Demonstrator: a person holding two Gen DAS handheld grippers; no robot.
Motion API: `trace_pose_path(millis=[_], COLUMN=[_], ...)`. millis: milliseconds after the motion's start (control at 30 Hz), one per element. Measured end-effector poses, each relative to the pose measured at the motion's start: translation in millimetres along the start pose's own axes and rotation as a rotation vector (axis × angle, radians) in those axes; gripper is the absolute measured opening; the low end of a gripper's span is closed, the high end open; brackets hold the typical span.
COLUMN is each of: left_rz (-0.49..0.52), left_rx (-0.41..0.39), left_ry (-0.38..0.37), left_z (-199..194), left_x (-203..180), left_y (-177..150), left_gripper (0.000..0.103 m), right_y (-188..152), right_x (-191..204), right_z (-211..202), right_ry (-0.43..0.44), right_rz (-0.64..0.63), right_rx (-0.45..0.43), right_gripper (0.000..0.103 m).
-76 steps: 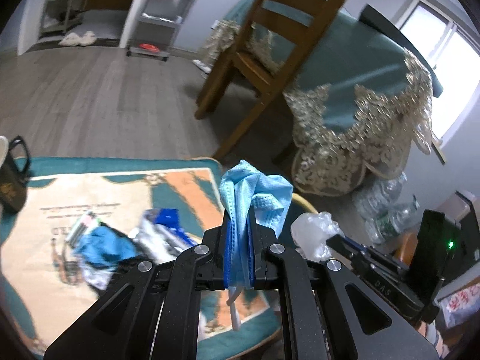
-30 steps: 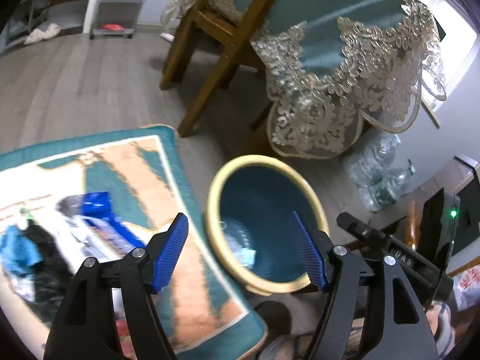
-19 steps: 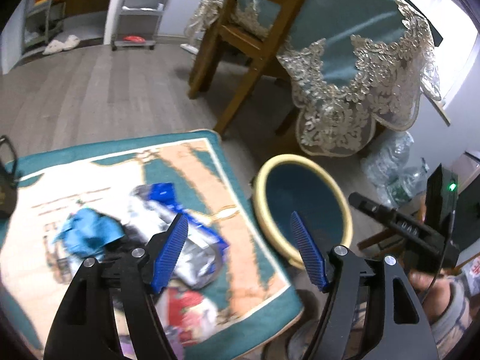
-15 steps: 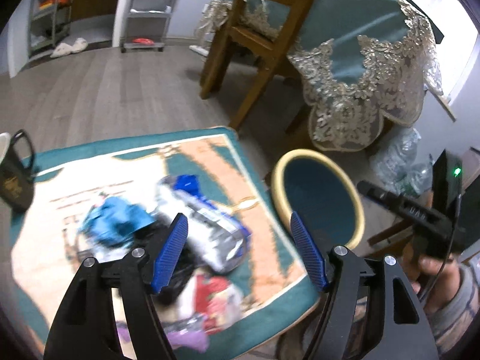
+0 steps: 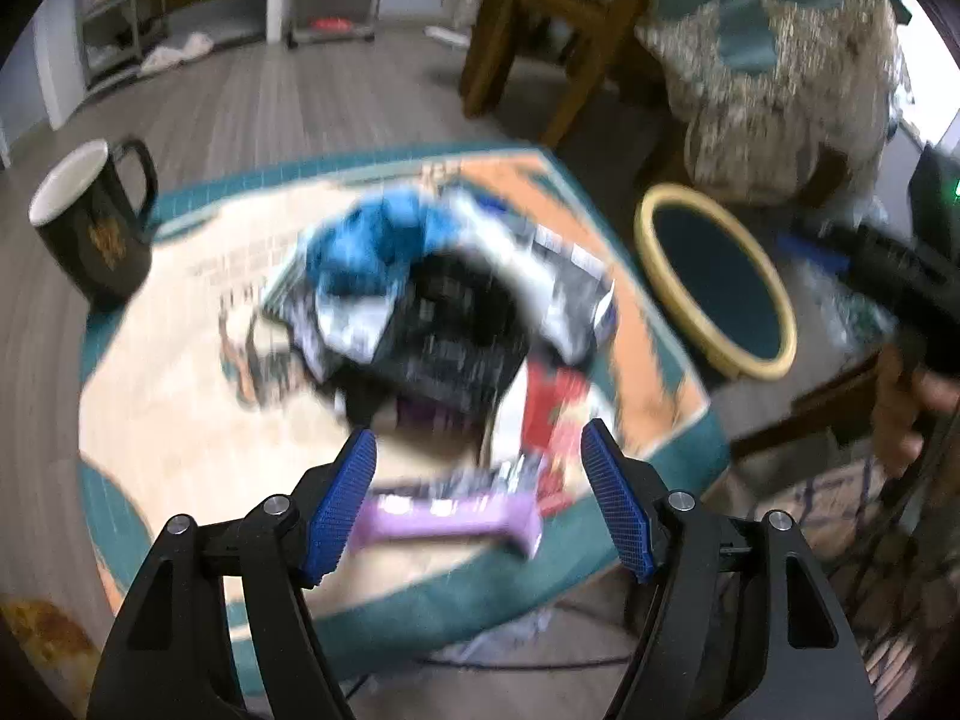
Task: Collect trash
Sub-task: 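Grasp the purple wrapper from the pile with the left tool, then grasp the blue crumpled bag with the right tool while the left tool holds the wrapper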
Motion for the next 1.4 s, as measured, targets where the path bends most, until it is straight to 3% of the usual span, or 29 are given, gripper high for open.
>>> trace_pose_path(millis=[300, 467, 633, 667, 800, 967, 1167, 1400], left_rz=[0.162, 0.374, 0.479, 0.49, 0.499, 0.494, 0.493, 0.398], left_rx=[0.106, 0.141, 0.181, 0.195, 0.245, 0.25, 0.242, 0.133], left_ry=[0.125, 0.206, 0.229, 0.231, 0.22, 0.205, 0.14, 0.037], left_z=[22, 35, 51, 55, 64, 59, 39, 1], left_x=[6, -7, -12, -12, -10, -6, -11, -4], left_y=[-25, -31, -35, -37, -40, -43, -43, -23], left_gripper=[0.072, 0.072, 0.071, 0.065, 0.032, 0.016, 0.01, 0.01], right_y=[-6, -8, -8, -9, -10, -11, -14, -13], right_x=[5, 6, 5, 5, 6, 11, 25, 49], right_z=[1, 4, 7, 7, 11, 15, 16, 26], right_ry=[0.004, 0.009, 0.011, 0.011, 0.014, 0.02, 0.028, 0.051], right_rz=[-0.013, -0.01, -0.01, -0.012, -0.014, -0.022, -0.074, -0.141], right_rx=[0.015, 0.024, 0.033, 0.036, 0.045, 0.052, 0.05, 0.057], right_gripper=[0.051, 0.051, 0.051, 0.051, 0.051, 0.051, 0.051, 0.051])
Point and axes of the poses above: each gripper's, at about its wrist camera, not at the fingertips, and z roughly the way its jaws point, x to its left, y to its top, the point moved 1 cm from there along z, roughly the way its jaws point, and after that the axes turned 1 degree about y, right-handed, at the moved point
